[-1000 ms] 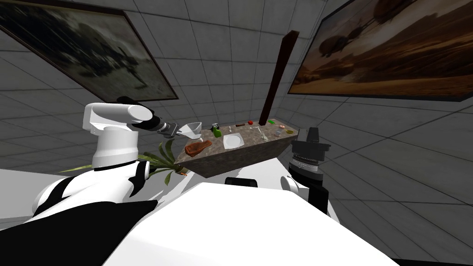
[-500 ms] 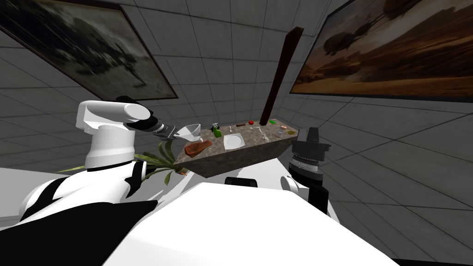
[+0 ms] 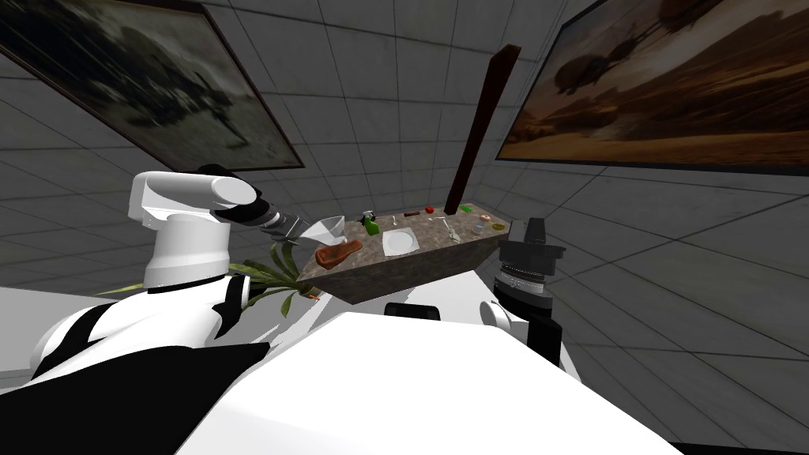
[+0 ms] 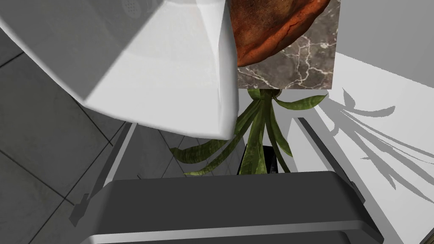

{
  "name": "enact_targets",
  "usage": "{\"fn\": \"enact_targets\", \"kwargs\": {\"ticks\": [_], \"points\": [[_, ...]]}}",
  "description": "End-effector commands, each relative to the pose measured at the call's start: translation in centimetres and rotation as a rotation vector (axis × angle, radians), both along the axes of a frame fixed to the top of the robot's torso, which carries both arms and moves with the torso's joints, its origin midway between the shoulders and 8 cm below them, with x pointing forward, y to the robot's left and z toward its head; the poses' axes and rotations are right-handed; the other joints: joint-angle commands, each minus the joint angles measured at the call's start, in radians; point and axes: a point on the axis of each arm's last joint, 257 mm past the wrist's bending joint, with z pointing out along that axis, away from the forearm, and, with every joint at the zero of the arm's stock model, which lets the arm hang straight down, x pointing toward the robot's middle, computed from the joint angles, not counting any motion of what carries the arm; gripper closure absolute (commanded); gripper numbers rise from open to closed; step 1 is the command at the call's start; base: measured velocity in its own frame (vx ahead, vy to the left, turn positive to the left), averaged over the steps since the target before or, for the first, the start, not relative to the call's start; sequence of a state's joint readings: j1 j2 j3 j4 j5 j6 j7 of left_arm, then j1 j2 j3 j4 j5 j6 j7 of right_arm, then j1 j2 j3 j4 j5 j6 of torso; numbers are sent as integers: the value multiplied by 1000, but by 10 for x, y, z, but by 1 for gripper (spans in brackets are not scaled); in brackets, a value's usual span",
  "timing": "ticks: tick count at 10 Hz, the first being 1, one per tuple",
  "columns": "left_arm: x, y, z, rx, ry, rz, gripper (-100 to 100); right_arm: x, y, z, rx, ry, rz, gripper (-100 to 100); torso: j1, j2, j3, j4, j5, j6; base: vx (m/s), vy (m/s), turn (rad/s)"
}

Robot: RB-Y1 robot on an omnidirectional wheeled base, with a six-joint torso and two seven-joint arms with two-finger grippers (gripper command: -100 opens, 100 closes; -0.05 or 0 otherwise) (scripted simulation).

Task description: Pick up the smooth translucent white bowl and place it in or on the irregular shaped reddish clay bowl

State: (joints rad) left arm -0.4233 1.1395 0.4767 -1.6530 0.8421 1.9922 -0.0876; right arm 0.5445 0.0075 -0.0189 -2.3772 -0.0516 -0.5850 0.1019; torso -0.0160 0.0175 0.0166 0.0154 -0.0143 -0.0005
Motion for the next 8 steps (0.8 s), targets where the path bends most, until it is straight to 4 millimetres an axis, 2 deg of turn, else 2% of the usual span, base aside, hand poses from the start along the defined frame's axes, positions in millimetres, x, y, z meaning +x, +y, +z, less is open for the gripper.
{"fn": "enact_targets", "kwargs": {"ticks": [1,2,3,4,8], "points": [[0,0,0,0,0,0,-100,0,0,0,0,0,0,0,0,0,0,0,0,0,0,0,0],[0,0,0,0,0,0,-100,0,0,0,0,0,0,0,0,0,0,0,0,0,0,0,0],[0,0,0,0,0,0,0,0,0,0,0,0,0,0,0,0,0,0,0,0,0,0,0],[-5,-3,4,-6,7,-10,-100,0,0,0,0,0,0,0,0,0,0,0,0,0,55,18,61],[-15,-9,12,-17,26,-31,-100,0,0,0,0,0,0,0,1,-6,-4,-2,0,0,100,19,59]]}}
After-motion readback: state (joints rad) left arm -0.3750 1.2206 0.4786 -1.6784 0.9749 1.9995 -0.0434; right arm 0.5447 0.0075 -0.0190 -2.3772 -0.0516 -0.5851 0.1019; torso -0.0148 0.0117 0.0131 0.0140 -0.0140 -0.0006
